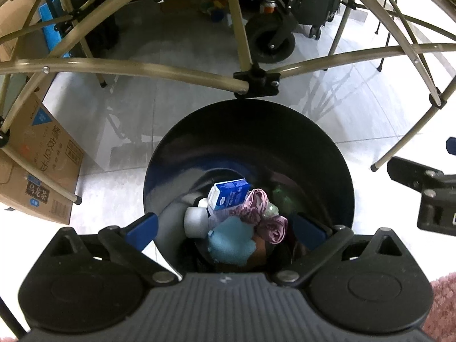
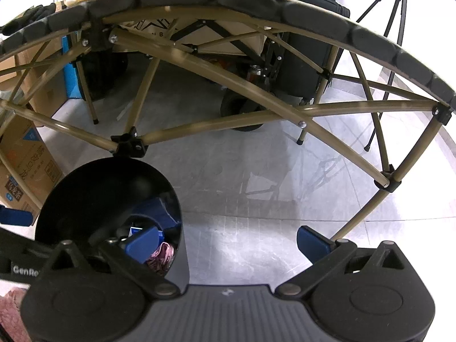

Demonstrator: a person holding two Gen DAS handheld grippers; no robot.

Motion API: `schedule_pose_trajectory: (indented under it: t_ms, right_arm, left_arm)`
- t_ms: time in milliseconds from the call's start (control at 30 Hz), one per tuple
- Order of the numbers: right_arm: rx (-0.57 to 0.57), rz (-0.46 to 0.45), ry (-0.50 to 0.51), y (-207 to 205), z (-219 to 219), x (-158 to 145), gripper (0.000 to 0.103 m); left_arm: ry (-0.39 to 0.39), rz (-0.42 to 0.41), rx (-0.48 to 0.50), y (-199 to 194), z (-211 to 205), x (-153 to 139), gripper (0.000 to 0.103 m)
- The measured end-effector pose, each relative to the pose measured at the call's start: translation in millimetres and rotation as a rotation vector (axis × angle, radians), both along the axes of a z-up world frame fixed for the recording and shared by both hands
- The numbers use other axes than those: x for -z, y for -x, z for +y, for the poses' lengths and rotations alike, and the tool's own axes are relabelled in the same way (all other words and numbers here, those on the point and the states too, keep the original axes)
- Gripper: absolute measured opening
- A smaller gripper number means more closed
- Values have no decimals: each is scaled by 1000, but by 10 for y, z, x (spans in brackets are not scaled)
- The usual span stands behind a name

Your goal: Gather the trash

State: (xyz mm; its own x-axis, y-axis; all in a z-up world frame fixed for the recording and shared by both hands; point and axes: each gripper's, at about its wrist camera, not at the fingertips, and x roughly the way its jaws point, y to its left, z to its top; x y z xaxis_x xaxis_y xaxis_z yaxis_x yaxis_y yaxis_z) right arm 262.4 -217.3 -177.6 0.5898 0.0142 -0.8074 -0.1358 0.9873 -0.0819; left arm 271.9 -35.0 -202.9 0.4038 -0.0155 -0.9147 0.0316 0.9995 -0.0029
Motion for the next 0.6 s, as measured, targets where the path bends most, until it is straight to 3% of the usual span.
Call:
schedule_pose_trajectory:
  t_ms: [233,500,600]
  right_arm:
    - [-21,-26,-10,114,46,-184,103]
    - [-39,-60,-44,260,46,-431,103]
    - [-56,-57,-104,325,30,-545,103]
  left_arm:
    - [-35,40,12,110,-5,-140,103]
    - [-49,-11,1,287,67,-507,103]
    - [-46,-34,-5,351,96,-659,103]
